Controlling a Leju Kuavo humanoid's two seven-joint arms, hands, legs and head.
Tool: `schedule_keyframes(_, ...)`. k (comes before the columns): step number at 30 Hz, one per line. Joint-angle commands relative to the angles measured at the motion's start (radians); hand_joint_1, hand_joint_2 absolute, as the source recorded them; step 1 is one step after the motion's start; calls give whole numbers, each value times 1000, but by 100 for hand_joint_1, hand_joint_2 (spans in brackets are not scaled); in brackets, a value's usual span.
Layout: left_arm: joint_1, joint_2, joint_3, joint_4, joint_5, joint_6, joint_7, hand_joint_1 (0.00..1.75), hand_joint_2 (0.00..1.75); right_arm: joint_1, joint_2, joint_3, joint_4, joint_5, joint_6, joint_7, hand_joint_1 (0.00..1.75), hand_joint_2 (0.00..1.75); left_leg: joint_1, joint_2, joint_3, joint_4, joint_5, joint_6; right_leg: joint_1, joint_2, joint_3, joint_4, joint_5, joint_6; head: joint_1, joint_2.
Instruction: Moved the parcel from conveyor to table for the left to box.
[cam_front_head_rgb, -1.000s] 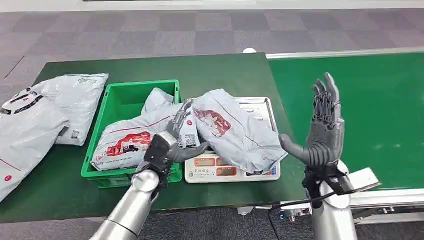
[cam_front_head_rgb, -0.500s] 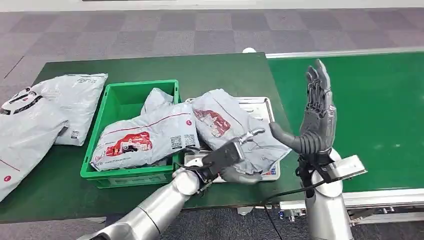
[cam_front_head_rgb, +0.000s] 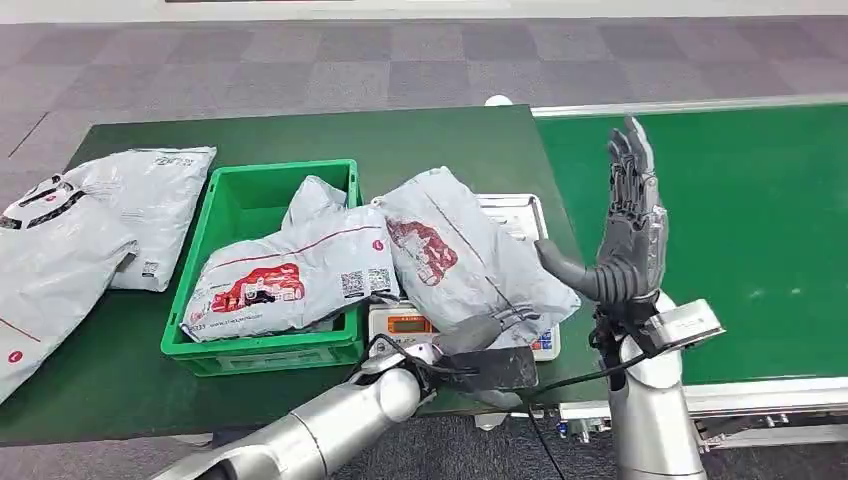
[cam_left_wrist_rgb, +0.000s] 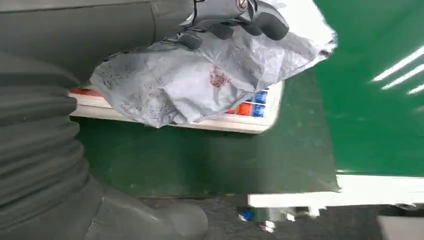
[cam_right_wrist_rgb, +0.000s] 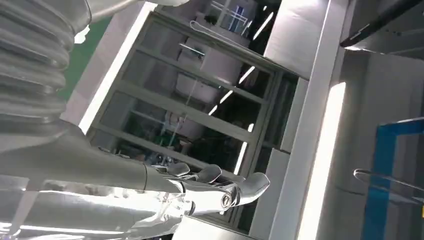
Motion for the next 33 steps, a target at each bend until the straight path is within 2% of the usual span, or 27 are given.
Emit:
schedule_keyframes(1, -65, 21, -68, 176, -92, 316, 100, 0, 175, -13, -2, 31, 46, 18, -17, 7, 0, 175, 2, 5, 5, -3, -1, -1, 2, 6, 4, -4, 1, -2, 0, 0)
schedule_keyframes(2, -65, 21, -15, 193, -110, 444, 71, 0, 175, -11, 2, 37, 41, 32, -29, 13, 0, 175, 1, 4, 3, -1, -1, -1, 1, 4, 2, -1, 1, -1, 0, 0)
schedule_keyframes(3, -65, 21, 23, 199, -120, 506, 42, 0, 175, -11, 2, 43, 40, 33, -30, 14, 0, 175, 1, 4, 4, -1, -1, -1, 1, 5, 3, -2, 1, -2, 0, 0)
schedule_keyframes(4, -60, 31, 99, 186, -145, 668, -35, 0, 175, -18, 4, 54, 41, 28, -31, 16, 0, 175, 2, 6, 5, -2, -1, -2, 2, 8, 4, -4, 2, -2, 0, 0)
schedule_keyframes(5, -42, 46, 204, 135, -161, 729, -123, 0, 175, -22, 5, 61, 42, 26, -32, 19, 0, 175, 1, 5, 3, -1, -1, -1, 1, 6, 1, -1, 1, -2, 0, 0)
schedule_keyframes(6, -29, 54, 268, 110, -202, 729, -149, 0, 175, -25, 6, 65, 44, 24, -34, 21, 0, 175, 2, 8, 4, -1, -1, -2, 2, 9, 1, -2, 2, -2, 0, 0)
schedule_keyframes(7, 44, 42, 500, 11, -319, 729, -277, 0, 175, -34, 5, 76, 52, 19, -38, 24, 0, 175, 1, 7, 2, -1, -1, -1, 1, 7, 0, 0, 2, -2, 0, 0)
schedule_keyframes(10, 48, 37, 532, 6, -303, 705, -303, 0, 175, -41, 5, 80, 61, 15, -42, 25, 0, 175, 1, 6, 4, -2, 0, -2, 1, 7, 2, -3, 2, -3, 0, 0)
schedule_keyframes(11, 71, 29, 598, -36, -219, 640, -384, 0, 175, -43, 1, 83, 66, 10, -47, 25, 0, 175, 1, 4, 2, -1, 1, -2, 1, 5, 1, -1, 1, -2, 0, 0)
schedule_keyframes(13, 96, 21, 663, -94, -145, 630, -502, 0, 175, -45, -5, 92, 78, 8, -52, 26, 0, 175, 1, 4, 2, -1, 0, -1, 1, 4, 1, -1, 1, -1, 0, 0)
schedule_keyframes(14, 114, 24, 677, -144, -107, 615, -507, 0, 175, -46, -7, 95, 82, 9, -60, 26, 0, 175, 1, 7, 4, -1, 0, -1, 1, 7, 2, -2, 1, -2, 0, 0)
schedule_keyframes(17, 138, 42, 645, -208, -108, 655, -507, 0, 175, -56, -15, 107, 98, 3, -68, 27, 0, 175, 1, 5, 3, -2, 0, -2, 1, 6, 2, -2, 1, -2, 0, 0)
schedule_keyframes(19, 91, 35, 600, -81, -166, 664, -469, 0, 175, -64, -22, 116, 111, 2, -76, 28, 0, 175, 1, 4, 3, -2, 0, -2, 1, 5, 2, -2, 1, -2, 0, 0)
schedule_keyframes(21, 23, 29, 488, 54, -290, 578, -323, 0, 175, -77, -32, 120, 128, 0, -78, 27, 0, 175, 1, 3, 3, -1, 0, -1, 1, 4, 3, -2, 1, -2, 0, 0)
schedule_keyframes(25, 22, 21, 487, 65, -295, 584, -320, 0, 175, -80, -33, 117, 135, -2, -78, 26, 0, 175, 2, 2, 3, -1, 1, -1, 2, 2, 3, -2, 1, -2, 0, 0)
schedule_keyframes(27, -16, 21, 355, 139, -419, 417, -153, 0, 175, -76, -39, 114, 136, -2, -79, 26, 0, 175, 1, 3, 3, -2, 0, -1, 1, 4, 2, -2, 1, -2, 0, 0)
schedule_keyframes(28, -9, 21, 338, 135, -419, 377, -109, 0, 175, -69, -39, 108, 130, -1, -83, 25, 0, 175, 2, 2, 2, -1, 0, -1, 2, 2, 2, -2, 1, -2, 0, 0)
schedule_keyframes(30, -2, 21, 305, 128, -397, 297, -96, 0, 175, -61, -40, 101, 124, 4, -84, 27, 0, 175, 1, 0, 2, -1, 0, -1, 1, 0, 3, -1, 0, -2, 0, 0)
schedule_keyframes(33, -15, 21, 266, 133, -408, 269, -65, 0, 175, -49, -33, 95, 121, 23, -86, 28, 0, 175, 1, 1, 3, -2, 0, -1, 1, 1, 3, -2, 1, -2, 0, 0)
